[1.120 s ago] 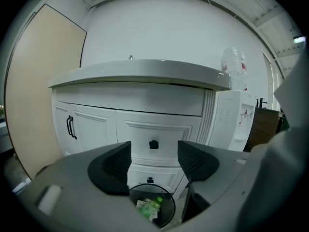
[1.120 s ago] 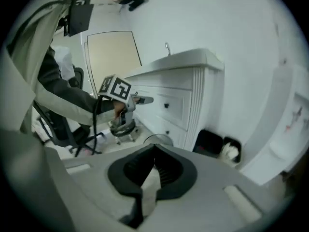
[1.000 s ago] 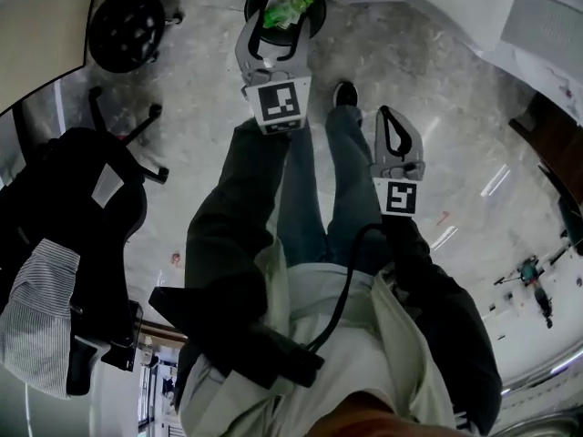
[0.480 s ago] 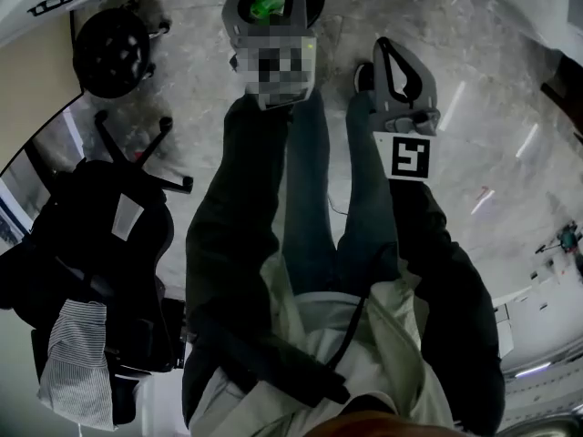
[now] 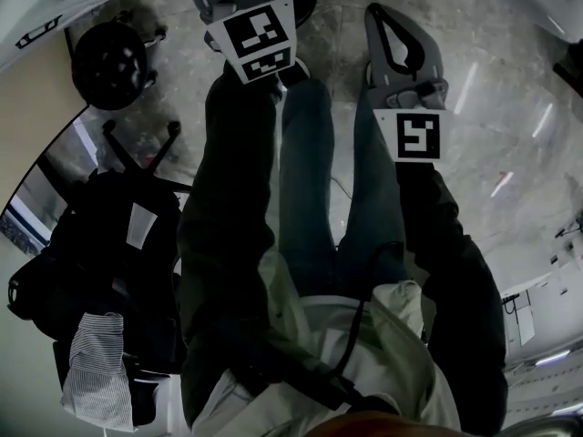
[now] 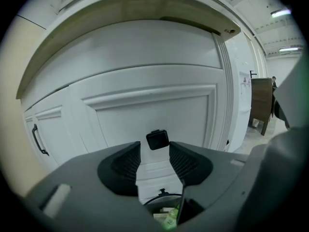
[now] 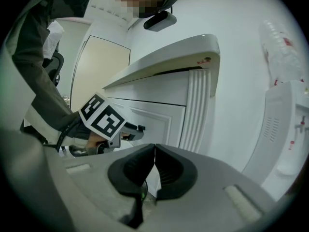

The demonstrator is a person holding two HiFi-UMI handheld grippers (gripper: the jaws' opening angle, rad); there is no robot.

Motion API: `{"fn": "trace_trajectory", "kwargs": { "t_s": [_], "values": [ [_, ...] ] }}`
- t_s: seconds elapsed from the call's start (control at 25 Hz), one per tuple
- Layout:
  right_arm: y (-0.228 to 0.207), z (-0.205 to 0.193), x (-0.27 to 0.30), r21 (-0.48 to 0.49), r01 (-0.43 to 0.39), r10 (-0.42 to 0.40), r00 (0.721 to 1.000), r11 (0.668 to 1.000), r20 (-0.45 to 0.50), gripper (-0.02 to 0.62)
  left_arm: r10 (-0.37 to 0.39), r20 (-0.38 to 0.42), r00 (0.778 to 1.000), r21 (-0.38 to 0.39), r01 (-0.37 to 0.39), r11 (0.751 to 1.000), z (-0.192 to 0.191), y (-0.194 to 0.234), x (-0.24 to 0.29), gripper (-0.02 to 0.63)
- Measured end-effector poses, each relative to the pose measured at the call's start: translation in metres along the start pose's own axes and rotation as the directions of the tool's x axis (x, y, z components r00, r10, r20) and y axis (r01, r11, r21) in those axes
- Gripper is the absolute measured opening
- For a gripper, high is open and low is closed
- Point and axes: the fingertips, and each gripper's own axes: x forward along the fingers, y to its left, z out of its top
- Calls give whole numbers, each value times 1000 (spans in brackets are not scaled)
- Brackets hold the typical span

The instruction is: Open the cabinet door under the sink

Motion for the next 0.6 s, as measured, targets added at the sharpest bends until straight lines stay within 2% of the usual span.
{"fn": "trace_trajectory", "kwargs": {
  "t_s": [0.08, 0.12, 0.44, 0.6],
  "values": [
    [2, -3, 0, 4, -9, 9, 1000, 1000, -10, 3, -8, -6, 1000, -10, 8, 1000, 3, 0, 4, 187],
    [3, -4, 0, 5, -13, 13, 1000, 1000, -15, 3, -17, -13, 1000, -14, 17, 1000, 3, -2, 7, 156],
    [7, -10, -2, -11, -53, 53, 998, 999, -42, 3, -40, -10, 999, -59, 40, 997, 4, -5, 4, 137],
    [12, -13, -5, -16, -71, 70, 997, 997, -42, 3, -39, 21, 999, -88, 40, 995, -2, -6, -15, 132]
  ]
}}
